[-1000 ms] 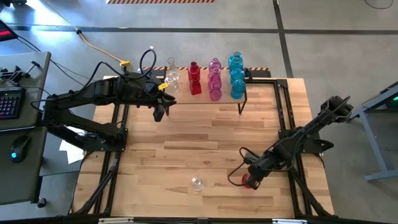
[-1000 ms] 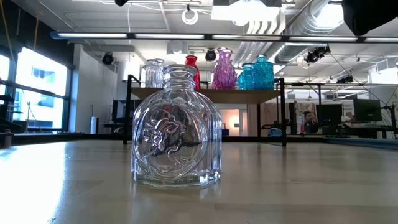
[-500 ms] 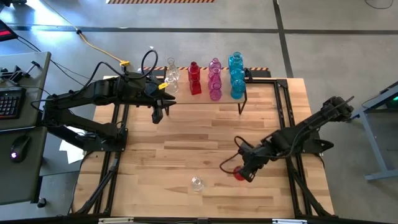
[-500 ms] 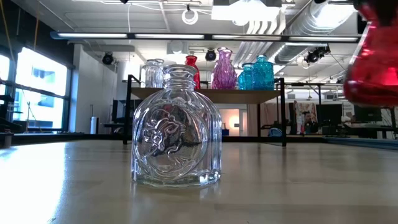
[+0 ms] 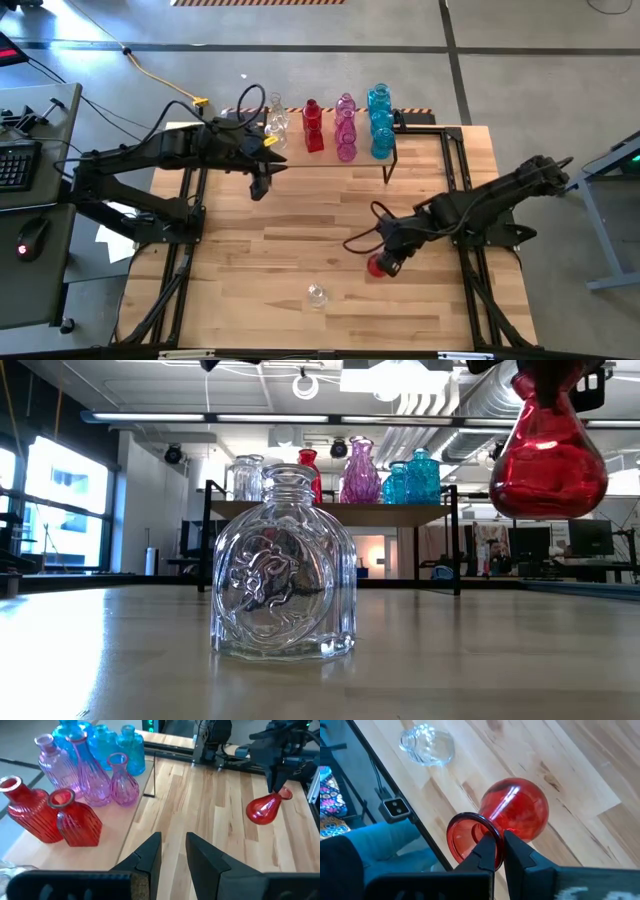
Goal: Sort vases onto shelf
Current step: Put the red vase on the shelf aligned with the other red vases
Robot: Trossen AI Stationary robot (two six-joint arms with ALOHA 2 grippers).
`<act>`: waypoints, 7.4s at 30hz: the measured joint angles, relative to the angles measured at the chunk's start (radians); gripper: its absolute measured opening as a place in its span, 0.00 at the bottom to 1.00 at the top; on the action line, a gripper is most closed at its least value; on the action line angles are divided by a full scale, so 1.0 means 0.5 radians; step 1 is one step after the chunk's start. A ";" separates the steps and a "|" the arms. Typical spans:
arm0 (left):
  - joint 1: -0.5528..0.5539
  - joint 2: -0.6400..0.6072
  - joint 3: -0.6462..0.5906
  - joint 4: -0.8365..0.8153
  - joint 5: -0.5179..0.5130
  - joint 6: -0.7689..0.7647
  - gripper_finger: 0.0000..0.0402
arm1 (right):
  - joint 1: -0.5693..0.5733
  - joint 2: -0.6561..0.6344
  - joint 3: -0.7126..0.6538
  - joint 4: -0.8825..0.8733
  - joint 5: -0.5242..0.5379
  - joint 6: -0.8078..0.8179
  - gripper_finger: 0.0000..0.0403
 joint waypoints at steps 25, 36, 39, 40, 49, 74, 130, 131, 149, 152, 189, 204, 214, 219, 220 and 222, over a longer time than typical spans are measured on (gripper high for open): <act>-0.027 0.100 0.000 0.352 0.238 -0.197 0.20 | -0.280 0.000 0.000 0.436 0.012 0.051 0.00; -0.016 0.063 -0.003 0.773 0.706 -0.307 0.20 | -0.364 0.000 0.001 0.459 0.090 0.053 0.00; -0.008 0.014 -0.001 0.835 0.706 -0.379 0.20 | -0.382 0.000 0.001 0.465 0.105 0.053 0.00; -0.006 0.002 -0.001 0.849 0.706 -0.381 0.20 | -0.387 0.000 0.001 0.473 0.106 0.053 0.00; 0.073 -0.136 -0.001 0.651 0.710 -0.350 0.20 | -0.435 0.001 0.001 0.604 0.118 0.096 0.00; 0.144 -0.185 -0.001 0.413 0.704 -0.327 0.20 | -0.434 0.001 0.001 0.698 0.278 0.141 0.00; -0.268 0.757 -0.002 0.684 0.611 -0.114 0.49 | -0.656 0.001 0.001 0.789 -0.219 -0.318 0.00; -0.268 0.767 -0.002 0.684 0.599 -0.114 0.49 | -0.657 0.001 0.001 0.789 -0.221 -0.321 0.00; -0.278 0.780 -0.002 0.698 0.474 -0.008 0.49 | -0.759 0.001 0.001 0.918 -0.262 -0.290 0.00; -0.280 0.780 -0.002 0.697 0.476 -0.008 0.49 | -0.769 0.001 0.001 0.941 -0.262 -0.278 0.00; -0.292 0.777 -0.002 0.756 0.469 0.000 0.31 | -0.786 0.000 0.001 1.147 -0.225 -0.211 0.00; -0.329 0.777 -0.002 0.769 0.467 -0.013 0.32 | -0.785 0.000 0.001 1.163 -0.253 -0.174 0.11; -0.327 0.756 0.004 0.691 0.459 0.038 0.32 | -0.785 0.003 0.000 1.264 -0.249 -0.053 0.29; -0.320 0.671 -0.002 0.514 0.438 0.075 0.32 | -0.790 -0.004 0.002 1.294 -0.246 -0.010 0.29; -0.320 0.652 -0.002 0.470 0.437 0.078 0.32 | -0.791 -0.004 0.002 1.300 -0.246 -0.004 0.29; -0.319 0.599 -0.002 0.363 0.417 0.105 0.32 | -0.790 -0.007 0.002 1.321 -0.246 0.000 0.29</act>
